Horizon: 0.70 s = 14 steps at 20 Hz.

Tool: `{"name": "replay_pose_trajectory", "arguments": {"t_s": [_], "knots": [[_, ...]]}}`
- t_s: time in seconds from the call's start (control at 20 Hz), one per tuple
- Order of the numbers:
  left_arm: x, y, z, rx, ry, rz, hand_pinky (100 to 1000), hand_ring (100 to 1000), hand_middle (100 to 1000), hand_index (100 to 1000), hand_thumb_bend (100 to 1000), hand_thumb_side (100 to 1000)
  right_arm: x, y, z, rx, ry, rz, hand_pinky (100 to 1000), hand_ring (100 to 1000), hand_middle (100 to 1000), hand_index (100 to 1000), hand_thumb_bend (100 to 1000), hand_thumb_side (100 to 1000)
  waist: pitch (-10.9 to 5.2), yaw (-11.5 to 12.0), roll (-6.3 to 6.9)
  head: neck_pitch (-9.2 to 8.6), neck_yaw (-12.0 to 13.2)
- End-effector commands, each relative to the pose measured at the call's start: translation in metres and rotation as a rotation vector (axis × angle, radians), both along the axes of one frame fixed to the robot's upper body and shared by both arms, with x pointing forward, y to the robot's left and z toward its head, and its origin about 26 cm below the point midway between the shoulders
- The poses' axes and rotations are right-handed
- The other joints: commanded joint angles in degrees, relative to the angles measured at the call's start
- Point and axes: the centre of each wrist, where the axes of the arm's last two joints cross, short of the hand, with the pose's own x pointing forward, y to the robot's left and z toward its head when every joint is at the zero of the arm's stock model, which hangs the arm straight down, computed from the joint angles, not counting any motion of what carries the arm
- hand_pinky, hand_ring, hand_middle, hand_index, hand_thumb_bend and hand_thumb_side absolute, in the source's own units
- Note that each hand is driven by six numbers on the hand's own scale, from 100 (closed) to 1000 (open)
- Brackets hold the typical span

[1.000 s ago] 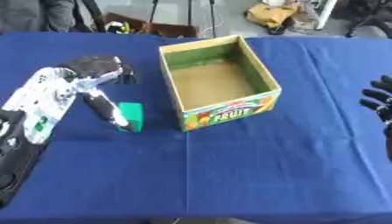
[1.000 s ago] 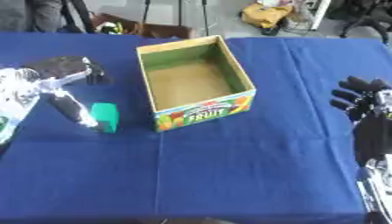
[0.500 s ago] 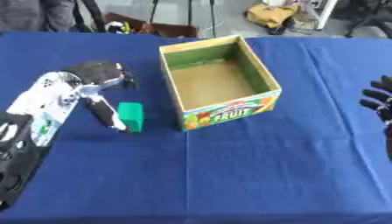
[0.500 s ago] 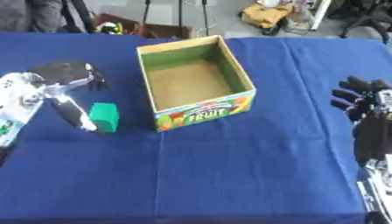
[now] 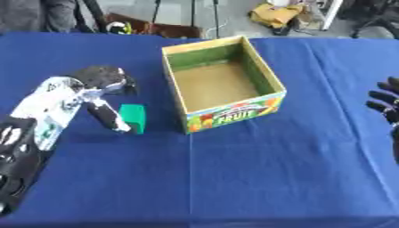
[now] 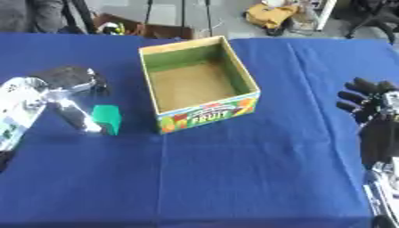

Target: Pick up objects on the table and place them in the box.

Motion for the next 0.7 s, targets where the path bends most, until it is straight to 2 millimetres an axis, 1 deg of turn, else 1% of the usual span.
{"name": "replay_pose_trajectory", "arguments": {"t_s": [0.05,0.4,0.7], "knots": [[0.0014,0.0029,0.0068,-0.019,-0.011,0.000,650,581,560,733,809,379,0.0013,-0.0053,0.0081,-0.028,-0.020,-0.002,746,756,736,816,100,1000,-0.70,-0.03,-0.04,0.35,0.18],[0.0026,0.0034,0.0036,-0.011,0.029,-0.009,636,559,533,708,798,378,0.0013,-0.0052,0.0082,-0.028,-0.021,-0.001,747,756,736,816,100,1000,-0.69,0.00,-0.07,0.35,0.21],[0.0029,0.0020,0.0010,0.011,0.064,-0.037,633,559,532,701,781,380,0.0015,-0.0050,0.0085,-0.028,-0.021,0.001,746,756,736,816,100,1000,-0.65,-0.08,-0.08,0.35,0.24]]}}
